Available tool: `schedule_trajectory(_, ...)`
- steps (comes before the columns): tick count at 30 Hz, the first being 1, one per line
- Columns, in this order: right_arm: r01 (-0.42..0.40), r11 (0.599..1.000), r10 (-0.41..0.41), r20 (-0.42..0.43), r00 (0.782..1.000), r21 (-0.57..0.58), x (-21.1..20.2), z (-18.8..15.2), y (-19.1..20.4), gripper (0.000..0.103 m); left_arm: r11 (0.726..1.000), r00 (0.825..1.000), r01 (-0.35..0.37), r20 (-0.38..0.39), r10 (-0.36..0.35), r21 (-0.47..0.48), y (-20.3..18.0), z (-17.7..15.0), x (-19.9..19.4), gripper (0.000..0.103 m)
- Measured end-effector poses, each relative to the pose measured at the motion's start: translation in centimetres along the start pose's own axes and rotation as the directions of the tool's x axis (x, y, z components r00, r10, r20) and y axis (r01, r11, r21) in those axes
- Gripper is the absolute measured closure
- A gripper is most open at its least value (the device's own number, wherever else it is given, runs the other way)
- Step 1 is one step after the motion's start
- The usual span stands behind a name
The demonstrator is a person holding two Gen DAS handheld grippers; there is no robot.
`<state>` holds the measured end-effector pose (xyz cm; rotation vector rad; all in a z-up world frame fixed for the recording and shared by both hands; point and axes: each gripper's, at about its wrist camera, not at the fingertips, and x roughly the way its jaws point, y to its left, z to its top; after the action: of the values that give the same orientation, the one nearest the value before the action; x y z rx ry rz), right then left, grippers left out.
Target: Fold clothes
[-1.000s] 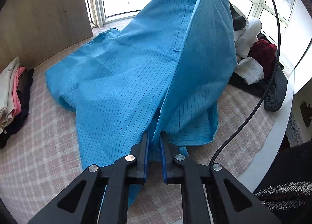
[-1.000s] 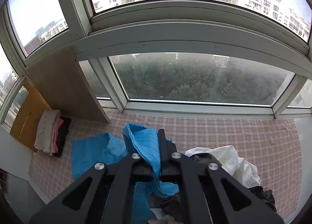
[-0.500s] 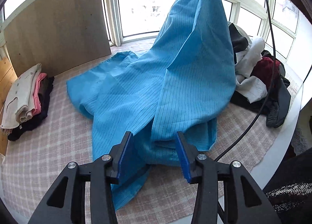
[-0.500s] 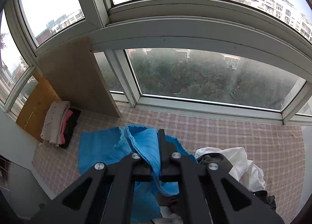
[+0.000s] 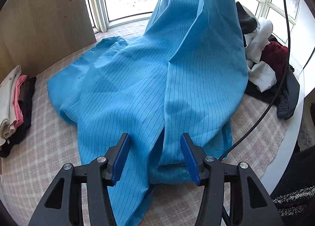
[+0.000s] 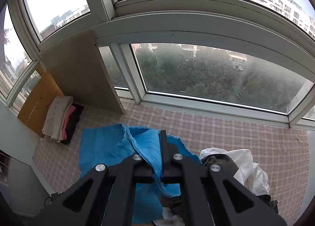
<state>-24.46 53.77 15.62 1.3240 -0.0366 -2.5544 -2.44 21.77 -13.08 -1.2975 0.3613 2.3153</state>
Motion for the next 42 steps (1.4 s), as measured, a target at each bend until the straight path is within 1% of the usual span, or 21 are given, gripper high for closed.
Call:
schedule_trajectory(1,-0.001,1.0,0.001,0.001,1.0,0.003,0.1,0.1,-0.1,0.1,1.0,1.0,0.006,-0.005,-0.006,0.01,-0.2,-0.1,0.2,0.058)
schedule_trajectory(3,-0.003,1.0,0.003,0.0,1.0,0.006,0.2,0.2,-0.3,0.1,0.999,1.0,0.017,-0.015,-0.017,0.03,-0.5,-0.2,0.5,0.078)
schedule_trajectory(5,-0.004,1.0,0.004,-0.002,1.0,0.007,0.4,0.2,-0.4,0.1,0.999,0.999,0.031,-0.029,-0.029,0.044,-0.7,-0.3,0.8,0.091)
schedule_trajectory(7,-0.006,1.0,0.006,-0.004,1.0,0.006,0.5,0.2,-0.5,0.1,0.997,0.998,0.045,-0.044,-0.043,0.055,-0.8,-0.4,1.1,0.094)
schedule_trajectory(10,-0.007,1.0,0.007,-0.009,1.0,0.01,0.6,0.2,-0.7,0.1,0.996,0.998,0.05,-0.034,-0.048,0.074,-1.2,-0.4,0.4,0.099)
schedule_trajectory(12,-0.012,1.0,0.012,-0.006,1.0,0.015,0.3,0.3,-1.0,0.1,0.995,0.997,0.074,-0.011,-0.073,0.07,-1.2,0.0,-1.1,0.101)
schedule_trajectory(14,-0.02,0.999,0.02,0.016,1.0,0.029,-0.6,0.7,-1.4,0.1,0.993,0.994,0.108,0.03,-0.11,0.051,-0.4,1.0,-3.4,0.102)
schedule_trajectory(15,-0.03,0.999,0.029,0.032,0.999,0.038,-1.3,0.8,-1.6,0.1,0.993,0.992,0.109,0.053,-0.111,0.04,0.1,1.4,-4.8,0.102)
schedule_trajectory(17,-0.059,0.997,0.055,0.068,0.996,0.057,-2.9,1.1,-2.1,0.1,0.994,0.988,0.108,0.111,-0.11,0.025,1.4,2.4,-8.1,0.102)
schedule_trajectory(19,-0.085,0.994,0.077,0.107,0.991,0.066,-4.5,1.2,-2.5,0.1,0.994,0.979,0.113,0.17,-0.114,0.016,2.7,3.4,-11.7,0.102)
schedule_trajectory(21,-0.074,0.995,0.064,0.137,0.988,0.073,-5.4,1.2,-2.9,0.1,0.99,0.968,0.139,0.209,-0.14,0.017,3.8,4.2,-14.3,0.102)
schedule_trajectory(24,-0.058,0.994,0.044,0.134,0.99,0.095,-5.0,1.1,-3.5,0.1,0.996,0.974,0.083,0.206,-0.088,0.035,5.5,5.0,-13.3,0.102)
schedule_trajectory(25,-0.053,0.994,0.041,0.126,0.991,0.098,-4.5,1.1,-3.5,0.1,0.997,0.982,0.079,0.169,-0.081,0.021,6.3,5.2,-11.4,0.102)
schedule_trajectory(28,-0.037,0.995,0.028,0.095,0.995,0.095,-3.2,0.6,-3.5,0.1,0.994,0.992,0.109,0.069,-0.106,-0.031,8.1,4.8,-5.8,0.101)
schedule_trajectory(29,-0.034,0.995,0.027,0.084,0.996,0.092,-2.9,0.5,-3.4,0.1,0.992,0.992,0.115,0.049,-0.113,-0.046,8.4,4.5,-4.5,0.1)
schedule_trajectory(30,-0.029,0.996,0.023,0.075,0.997,0.087,-2.6,0.3,-3.3,0.1,0.99,0.991,0.125,0.048,-0.122,-0.065,8.6,4.1,-3.9,0.097)
schedule_trajectory(31,-0.025,0.996,0.019,0.067,0.998,0.082,-2.4,0.2,-3.3,0.1,0.987,0.99,0.139,0.048,-0.135,-0.087,8.7,3.7,-3.5,0.089)
schedule_trajectory(33,-0.019,0.997,0.015,0.056,0.998,0.075,-2.0,0.1,-3.2,0.1,0.973,0.982,0.188,0.056,-0.182,-0.134,8.8,3.0,-3.5,0.06)
schedule_trajectory(34,-0.018,0.997,0.014,0.052,0.999,0.073,-1.9,0.1,-3.1,0.1,0.972,0.981,0.191,0.06,-0.184,-0.134,8.4,2.6,-3.7,0.058)
schedule_trajectory(40,-0.009,0.998,0.006,0.042,0.999,0.063,-1.4,0.3,-2.8,0.1,0.974,0.982,0.184,0.072,-0.175,-0.132,6.0,1.0,-4.5,0.058)
schedule_trajectory(42,-0.005,0.998,0.003,0.038,0.999,0.06,-1.3,0.3,-2.7,0.1,0.979,0.985,0.161,0.081,-0.152,-0.124,5.0,0.7,-5.0,0.057)
